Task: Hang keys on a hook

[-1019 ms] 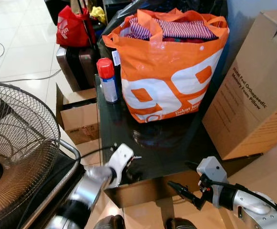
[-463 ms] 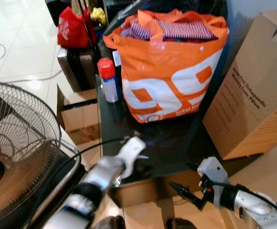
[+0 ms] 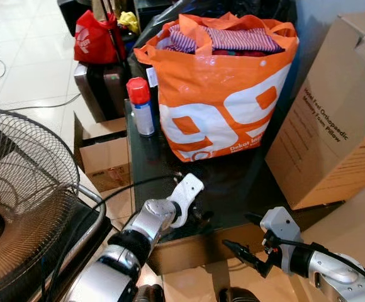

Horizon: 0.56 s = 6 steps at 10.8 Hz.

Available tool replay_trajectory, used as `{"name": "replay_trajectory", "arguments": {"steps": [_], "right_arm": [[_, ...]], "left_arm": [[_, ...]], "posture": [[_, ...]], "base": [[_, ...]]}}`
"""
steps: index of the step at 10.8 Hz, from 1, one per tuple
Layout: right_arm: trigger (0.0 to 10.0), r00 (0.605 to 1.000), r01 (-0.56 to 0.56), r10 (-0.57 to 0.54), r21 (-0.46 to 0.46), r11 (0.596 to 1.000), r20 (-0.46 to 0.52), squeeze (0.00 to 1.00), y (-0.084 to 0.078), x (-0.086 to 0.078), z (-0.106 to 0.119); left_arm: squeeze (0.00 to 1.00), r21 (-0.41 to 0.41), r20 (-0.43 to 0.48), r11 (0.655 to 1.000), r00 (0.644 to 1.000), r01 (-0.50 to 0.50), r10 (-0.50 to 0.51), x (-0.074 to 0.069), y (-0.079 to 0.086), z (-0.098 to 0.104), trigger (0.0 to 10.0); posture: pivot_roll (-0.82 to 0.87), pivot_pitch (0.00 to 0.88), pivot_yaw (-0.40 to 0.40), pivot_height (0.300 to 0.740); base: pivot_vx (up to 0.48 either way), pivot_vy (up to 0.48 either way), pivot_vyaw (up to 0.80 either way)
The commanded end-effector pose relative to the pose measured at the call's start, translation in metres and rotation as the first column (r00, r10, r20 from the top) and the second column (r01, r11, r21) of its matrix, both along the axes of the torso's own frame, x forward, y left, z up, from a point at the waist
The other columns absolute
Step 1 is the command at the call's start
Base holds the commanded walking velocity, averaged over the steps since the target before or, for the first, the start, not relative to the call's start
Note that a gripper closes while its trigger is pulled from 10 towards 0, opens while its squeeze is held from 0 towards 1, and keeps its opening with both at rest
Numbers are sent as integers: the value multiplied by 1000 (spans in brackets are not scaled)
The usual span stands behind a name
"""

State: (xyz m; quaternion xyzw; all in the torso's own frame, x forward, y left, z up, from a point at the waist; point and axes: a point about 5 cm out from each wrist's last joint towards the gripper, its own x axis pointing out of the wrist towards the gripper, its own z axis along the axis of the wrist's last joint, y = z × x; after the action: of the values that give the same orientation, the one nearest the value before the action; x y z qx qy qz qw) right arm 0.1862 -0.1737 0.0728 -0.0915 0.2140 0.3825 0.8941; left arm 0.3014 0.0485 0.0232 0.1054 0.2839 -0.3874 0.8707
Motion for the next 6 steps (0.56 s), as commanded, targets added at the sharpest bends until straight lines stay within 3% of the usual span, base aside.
{"name": "replay_trajectory", "arguments": {"steps": [1, 2, 4, 5, 6], "right_arm": [[10000, 1000, 10, -10, -6, 1000, 26, 0, 1, 3, 3], [10000, 999, 24, -24, 3, 1000, 49, 0, 7, 7, 4], [10000, 995, 71, -71, 12, 997, 73, 0, 19, 18, -2], [10000, 982, 157, -157, 2, 988, 105, 0, 24, 33, -9], [10000, 973, 199, -199, 16, 980, 118, 0, 31, 42, -11]], "left_arm": [[0, -34, 50, 999, 999, -20, 22, 8, 2, 10, 10000], [0, -30, 137, 997, 988, -73, 76, 18, 19, 22, 10000], [0, 4, 228, 986, 960, -166, 161, 17, 59, 30, 10000], [0, 30, 284, 979, 941, -202, 185, 5, 84, 33, 10000], [0, 24, 318, 976, 927, -217, 199, -8, 96, 38, 10000]], "posture": [[-227, 113, 92, 740], [-202, 103, 88, 740], [-158, 87, 73, 740], [-138, 81, 65, 740], [-124, 77, 56, 740]], "base": [[0, 0, 0], [0, 0, 0], [0, 0, 0], [0, 0, 0], [0, 0, 0]]}}
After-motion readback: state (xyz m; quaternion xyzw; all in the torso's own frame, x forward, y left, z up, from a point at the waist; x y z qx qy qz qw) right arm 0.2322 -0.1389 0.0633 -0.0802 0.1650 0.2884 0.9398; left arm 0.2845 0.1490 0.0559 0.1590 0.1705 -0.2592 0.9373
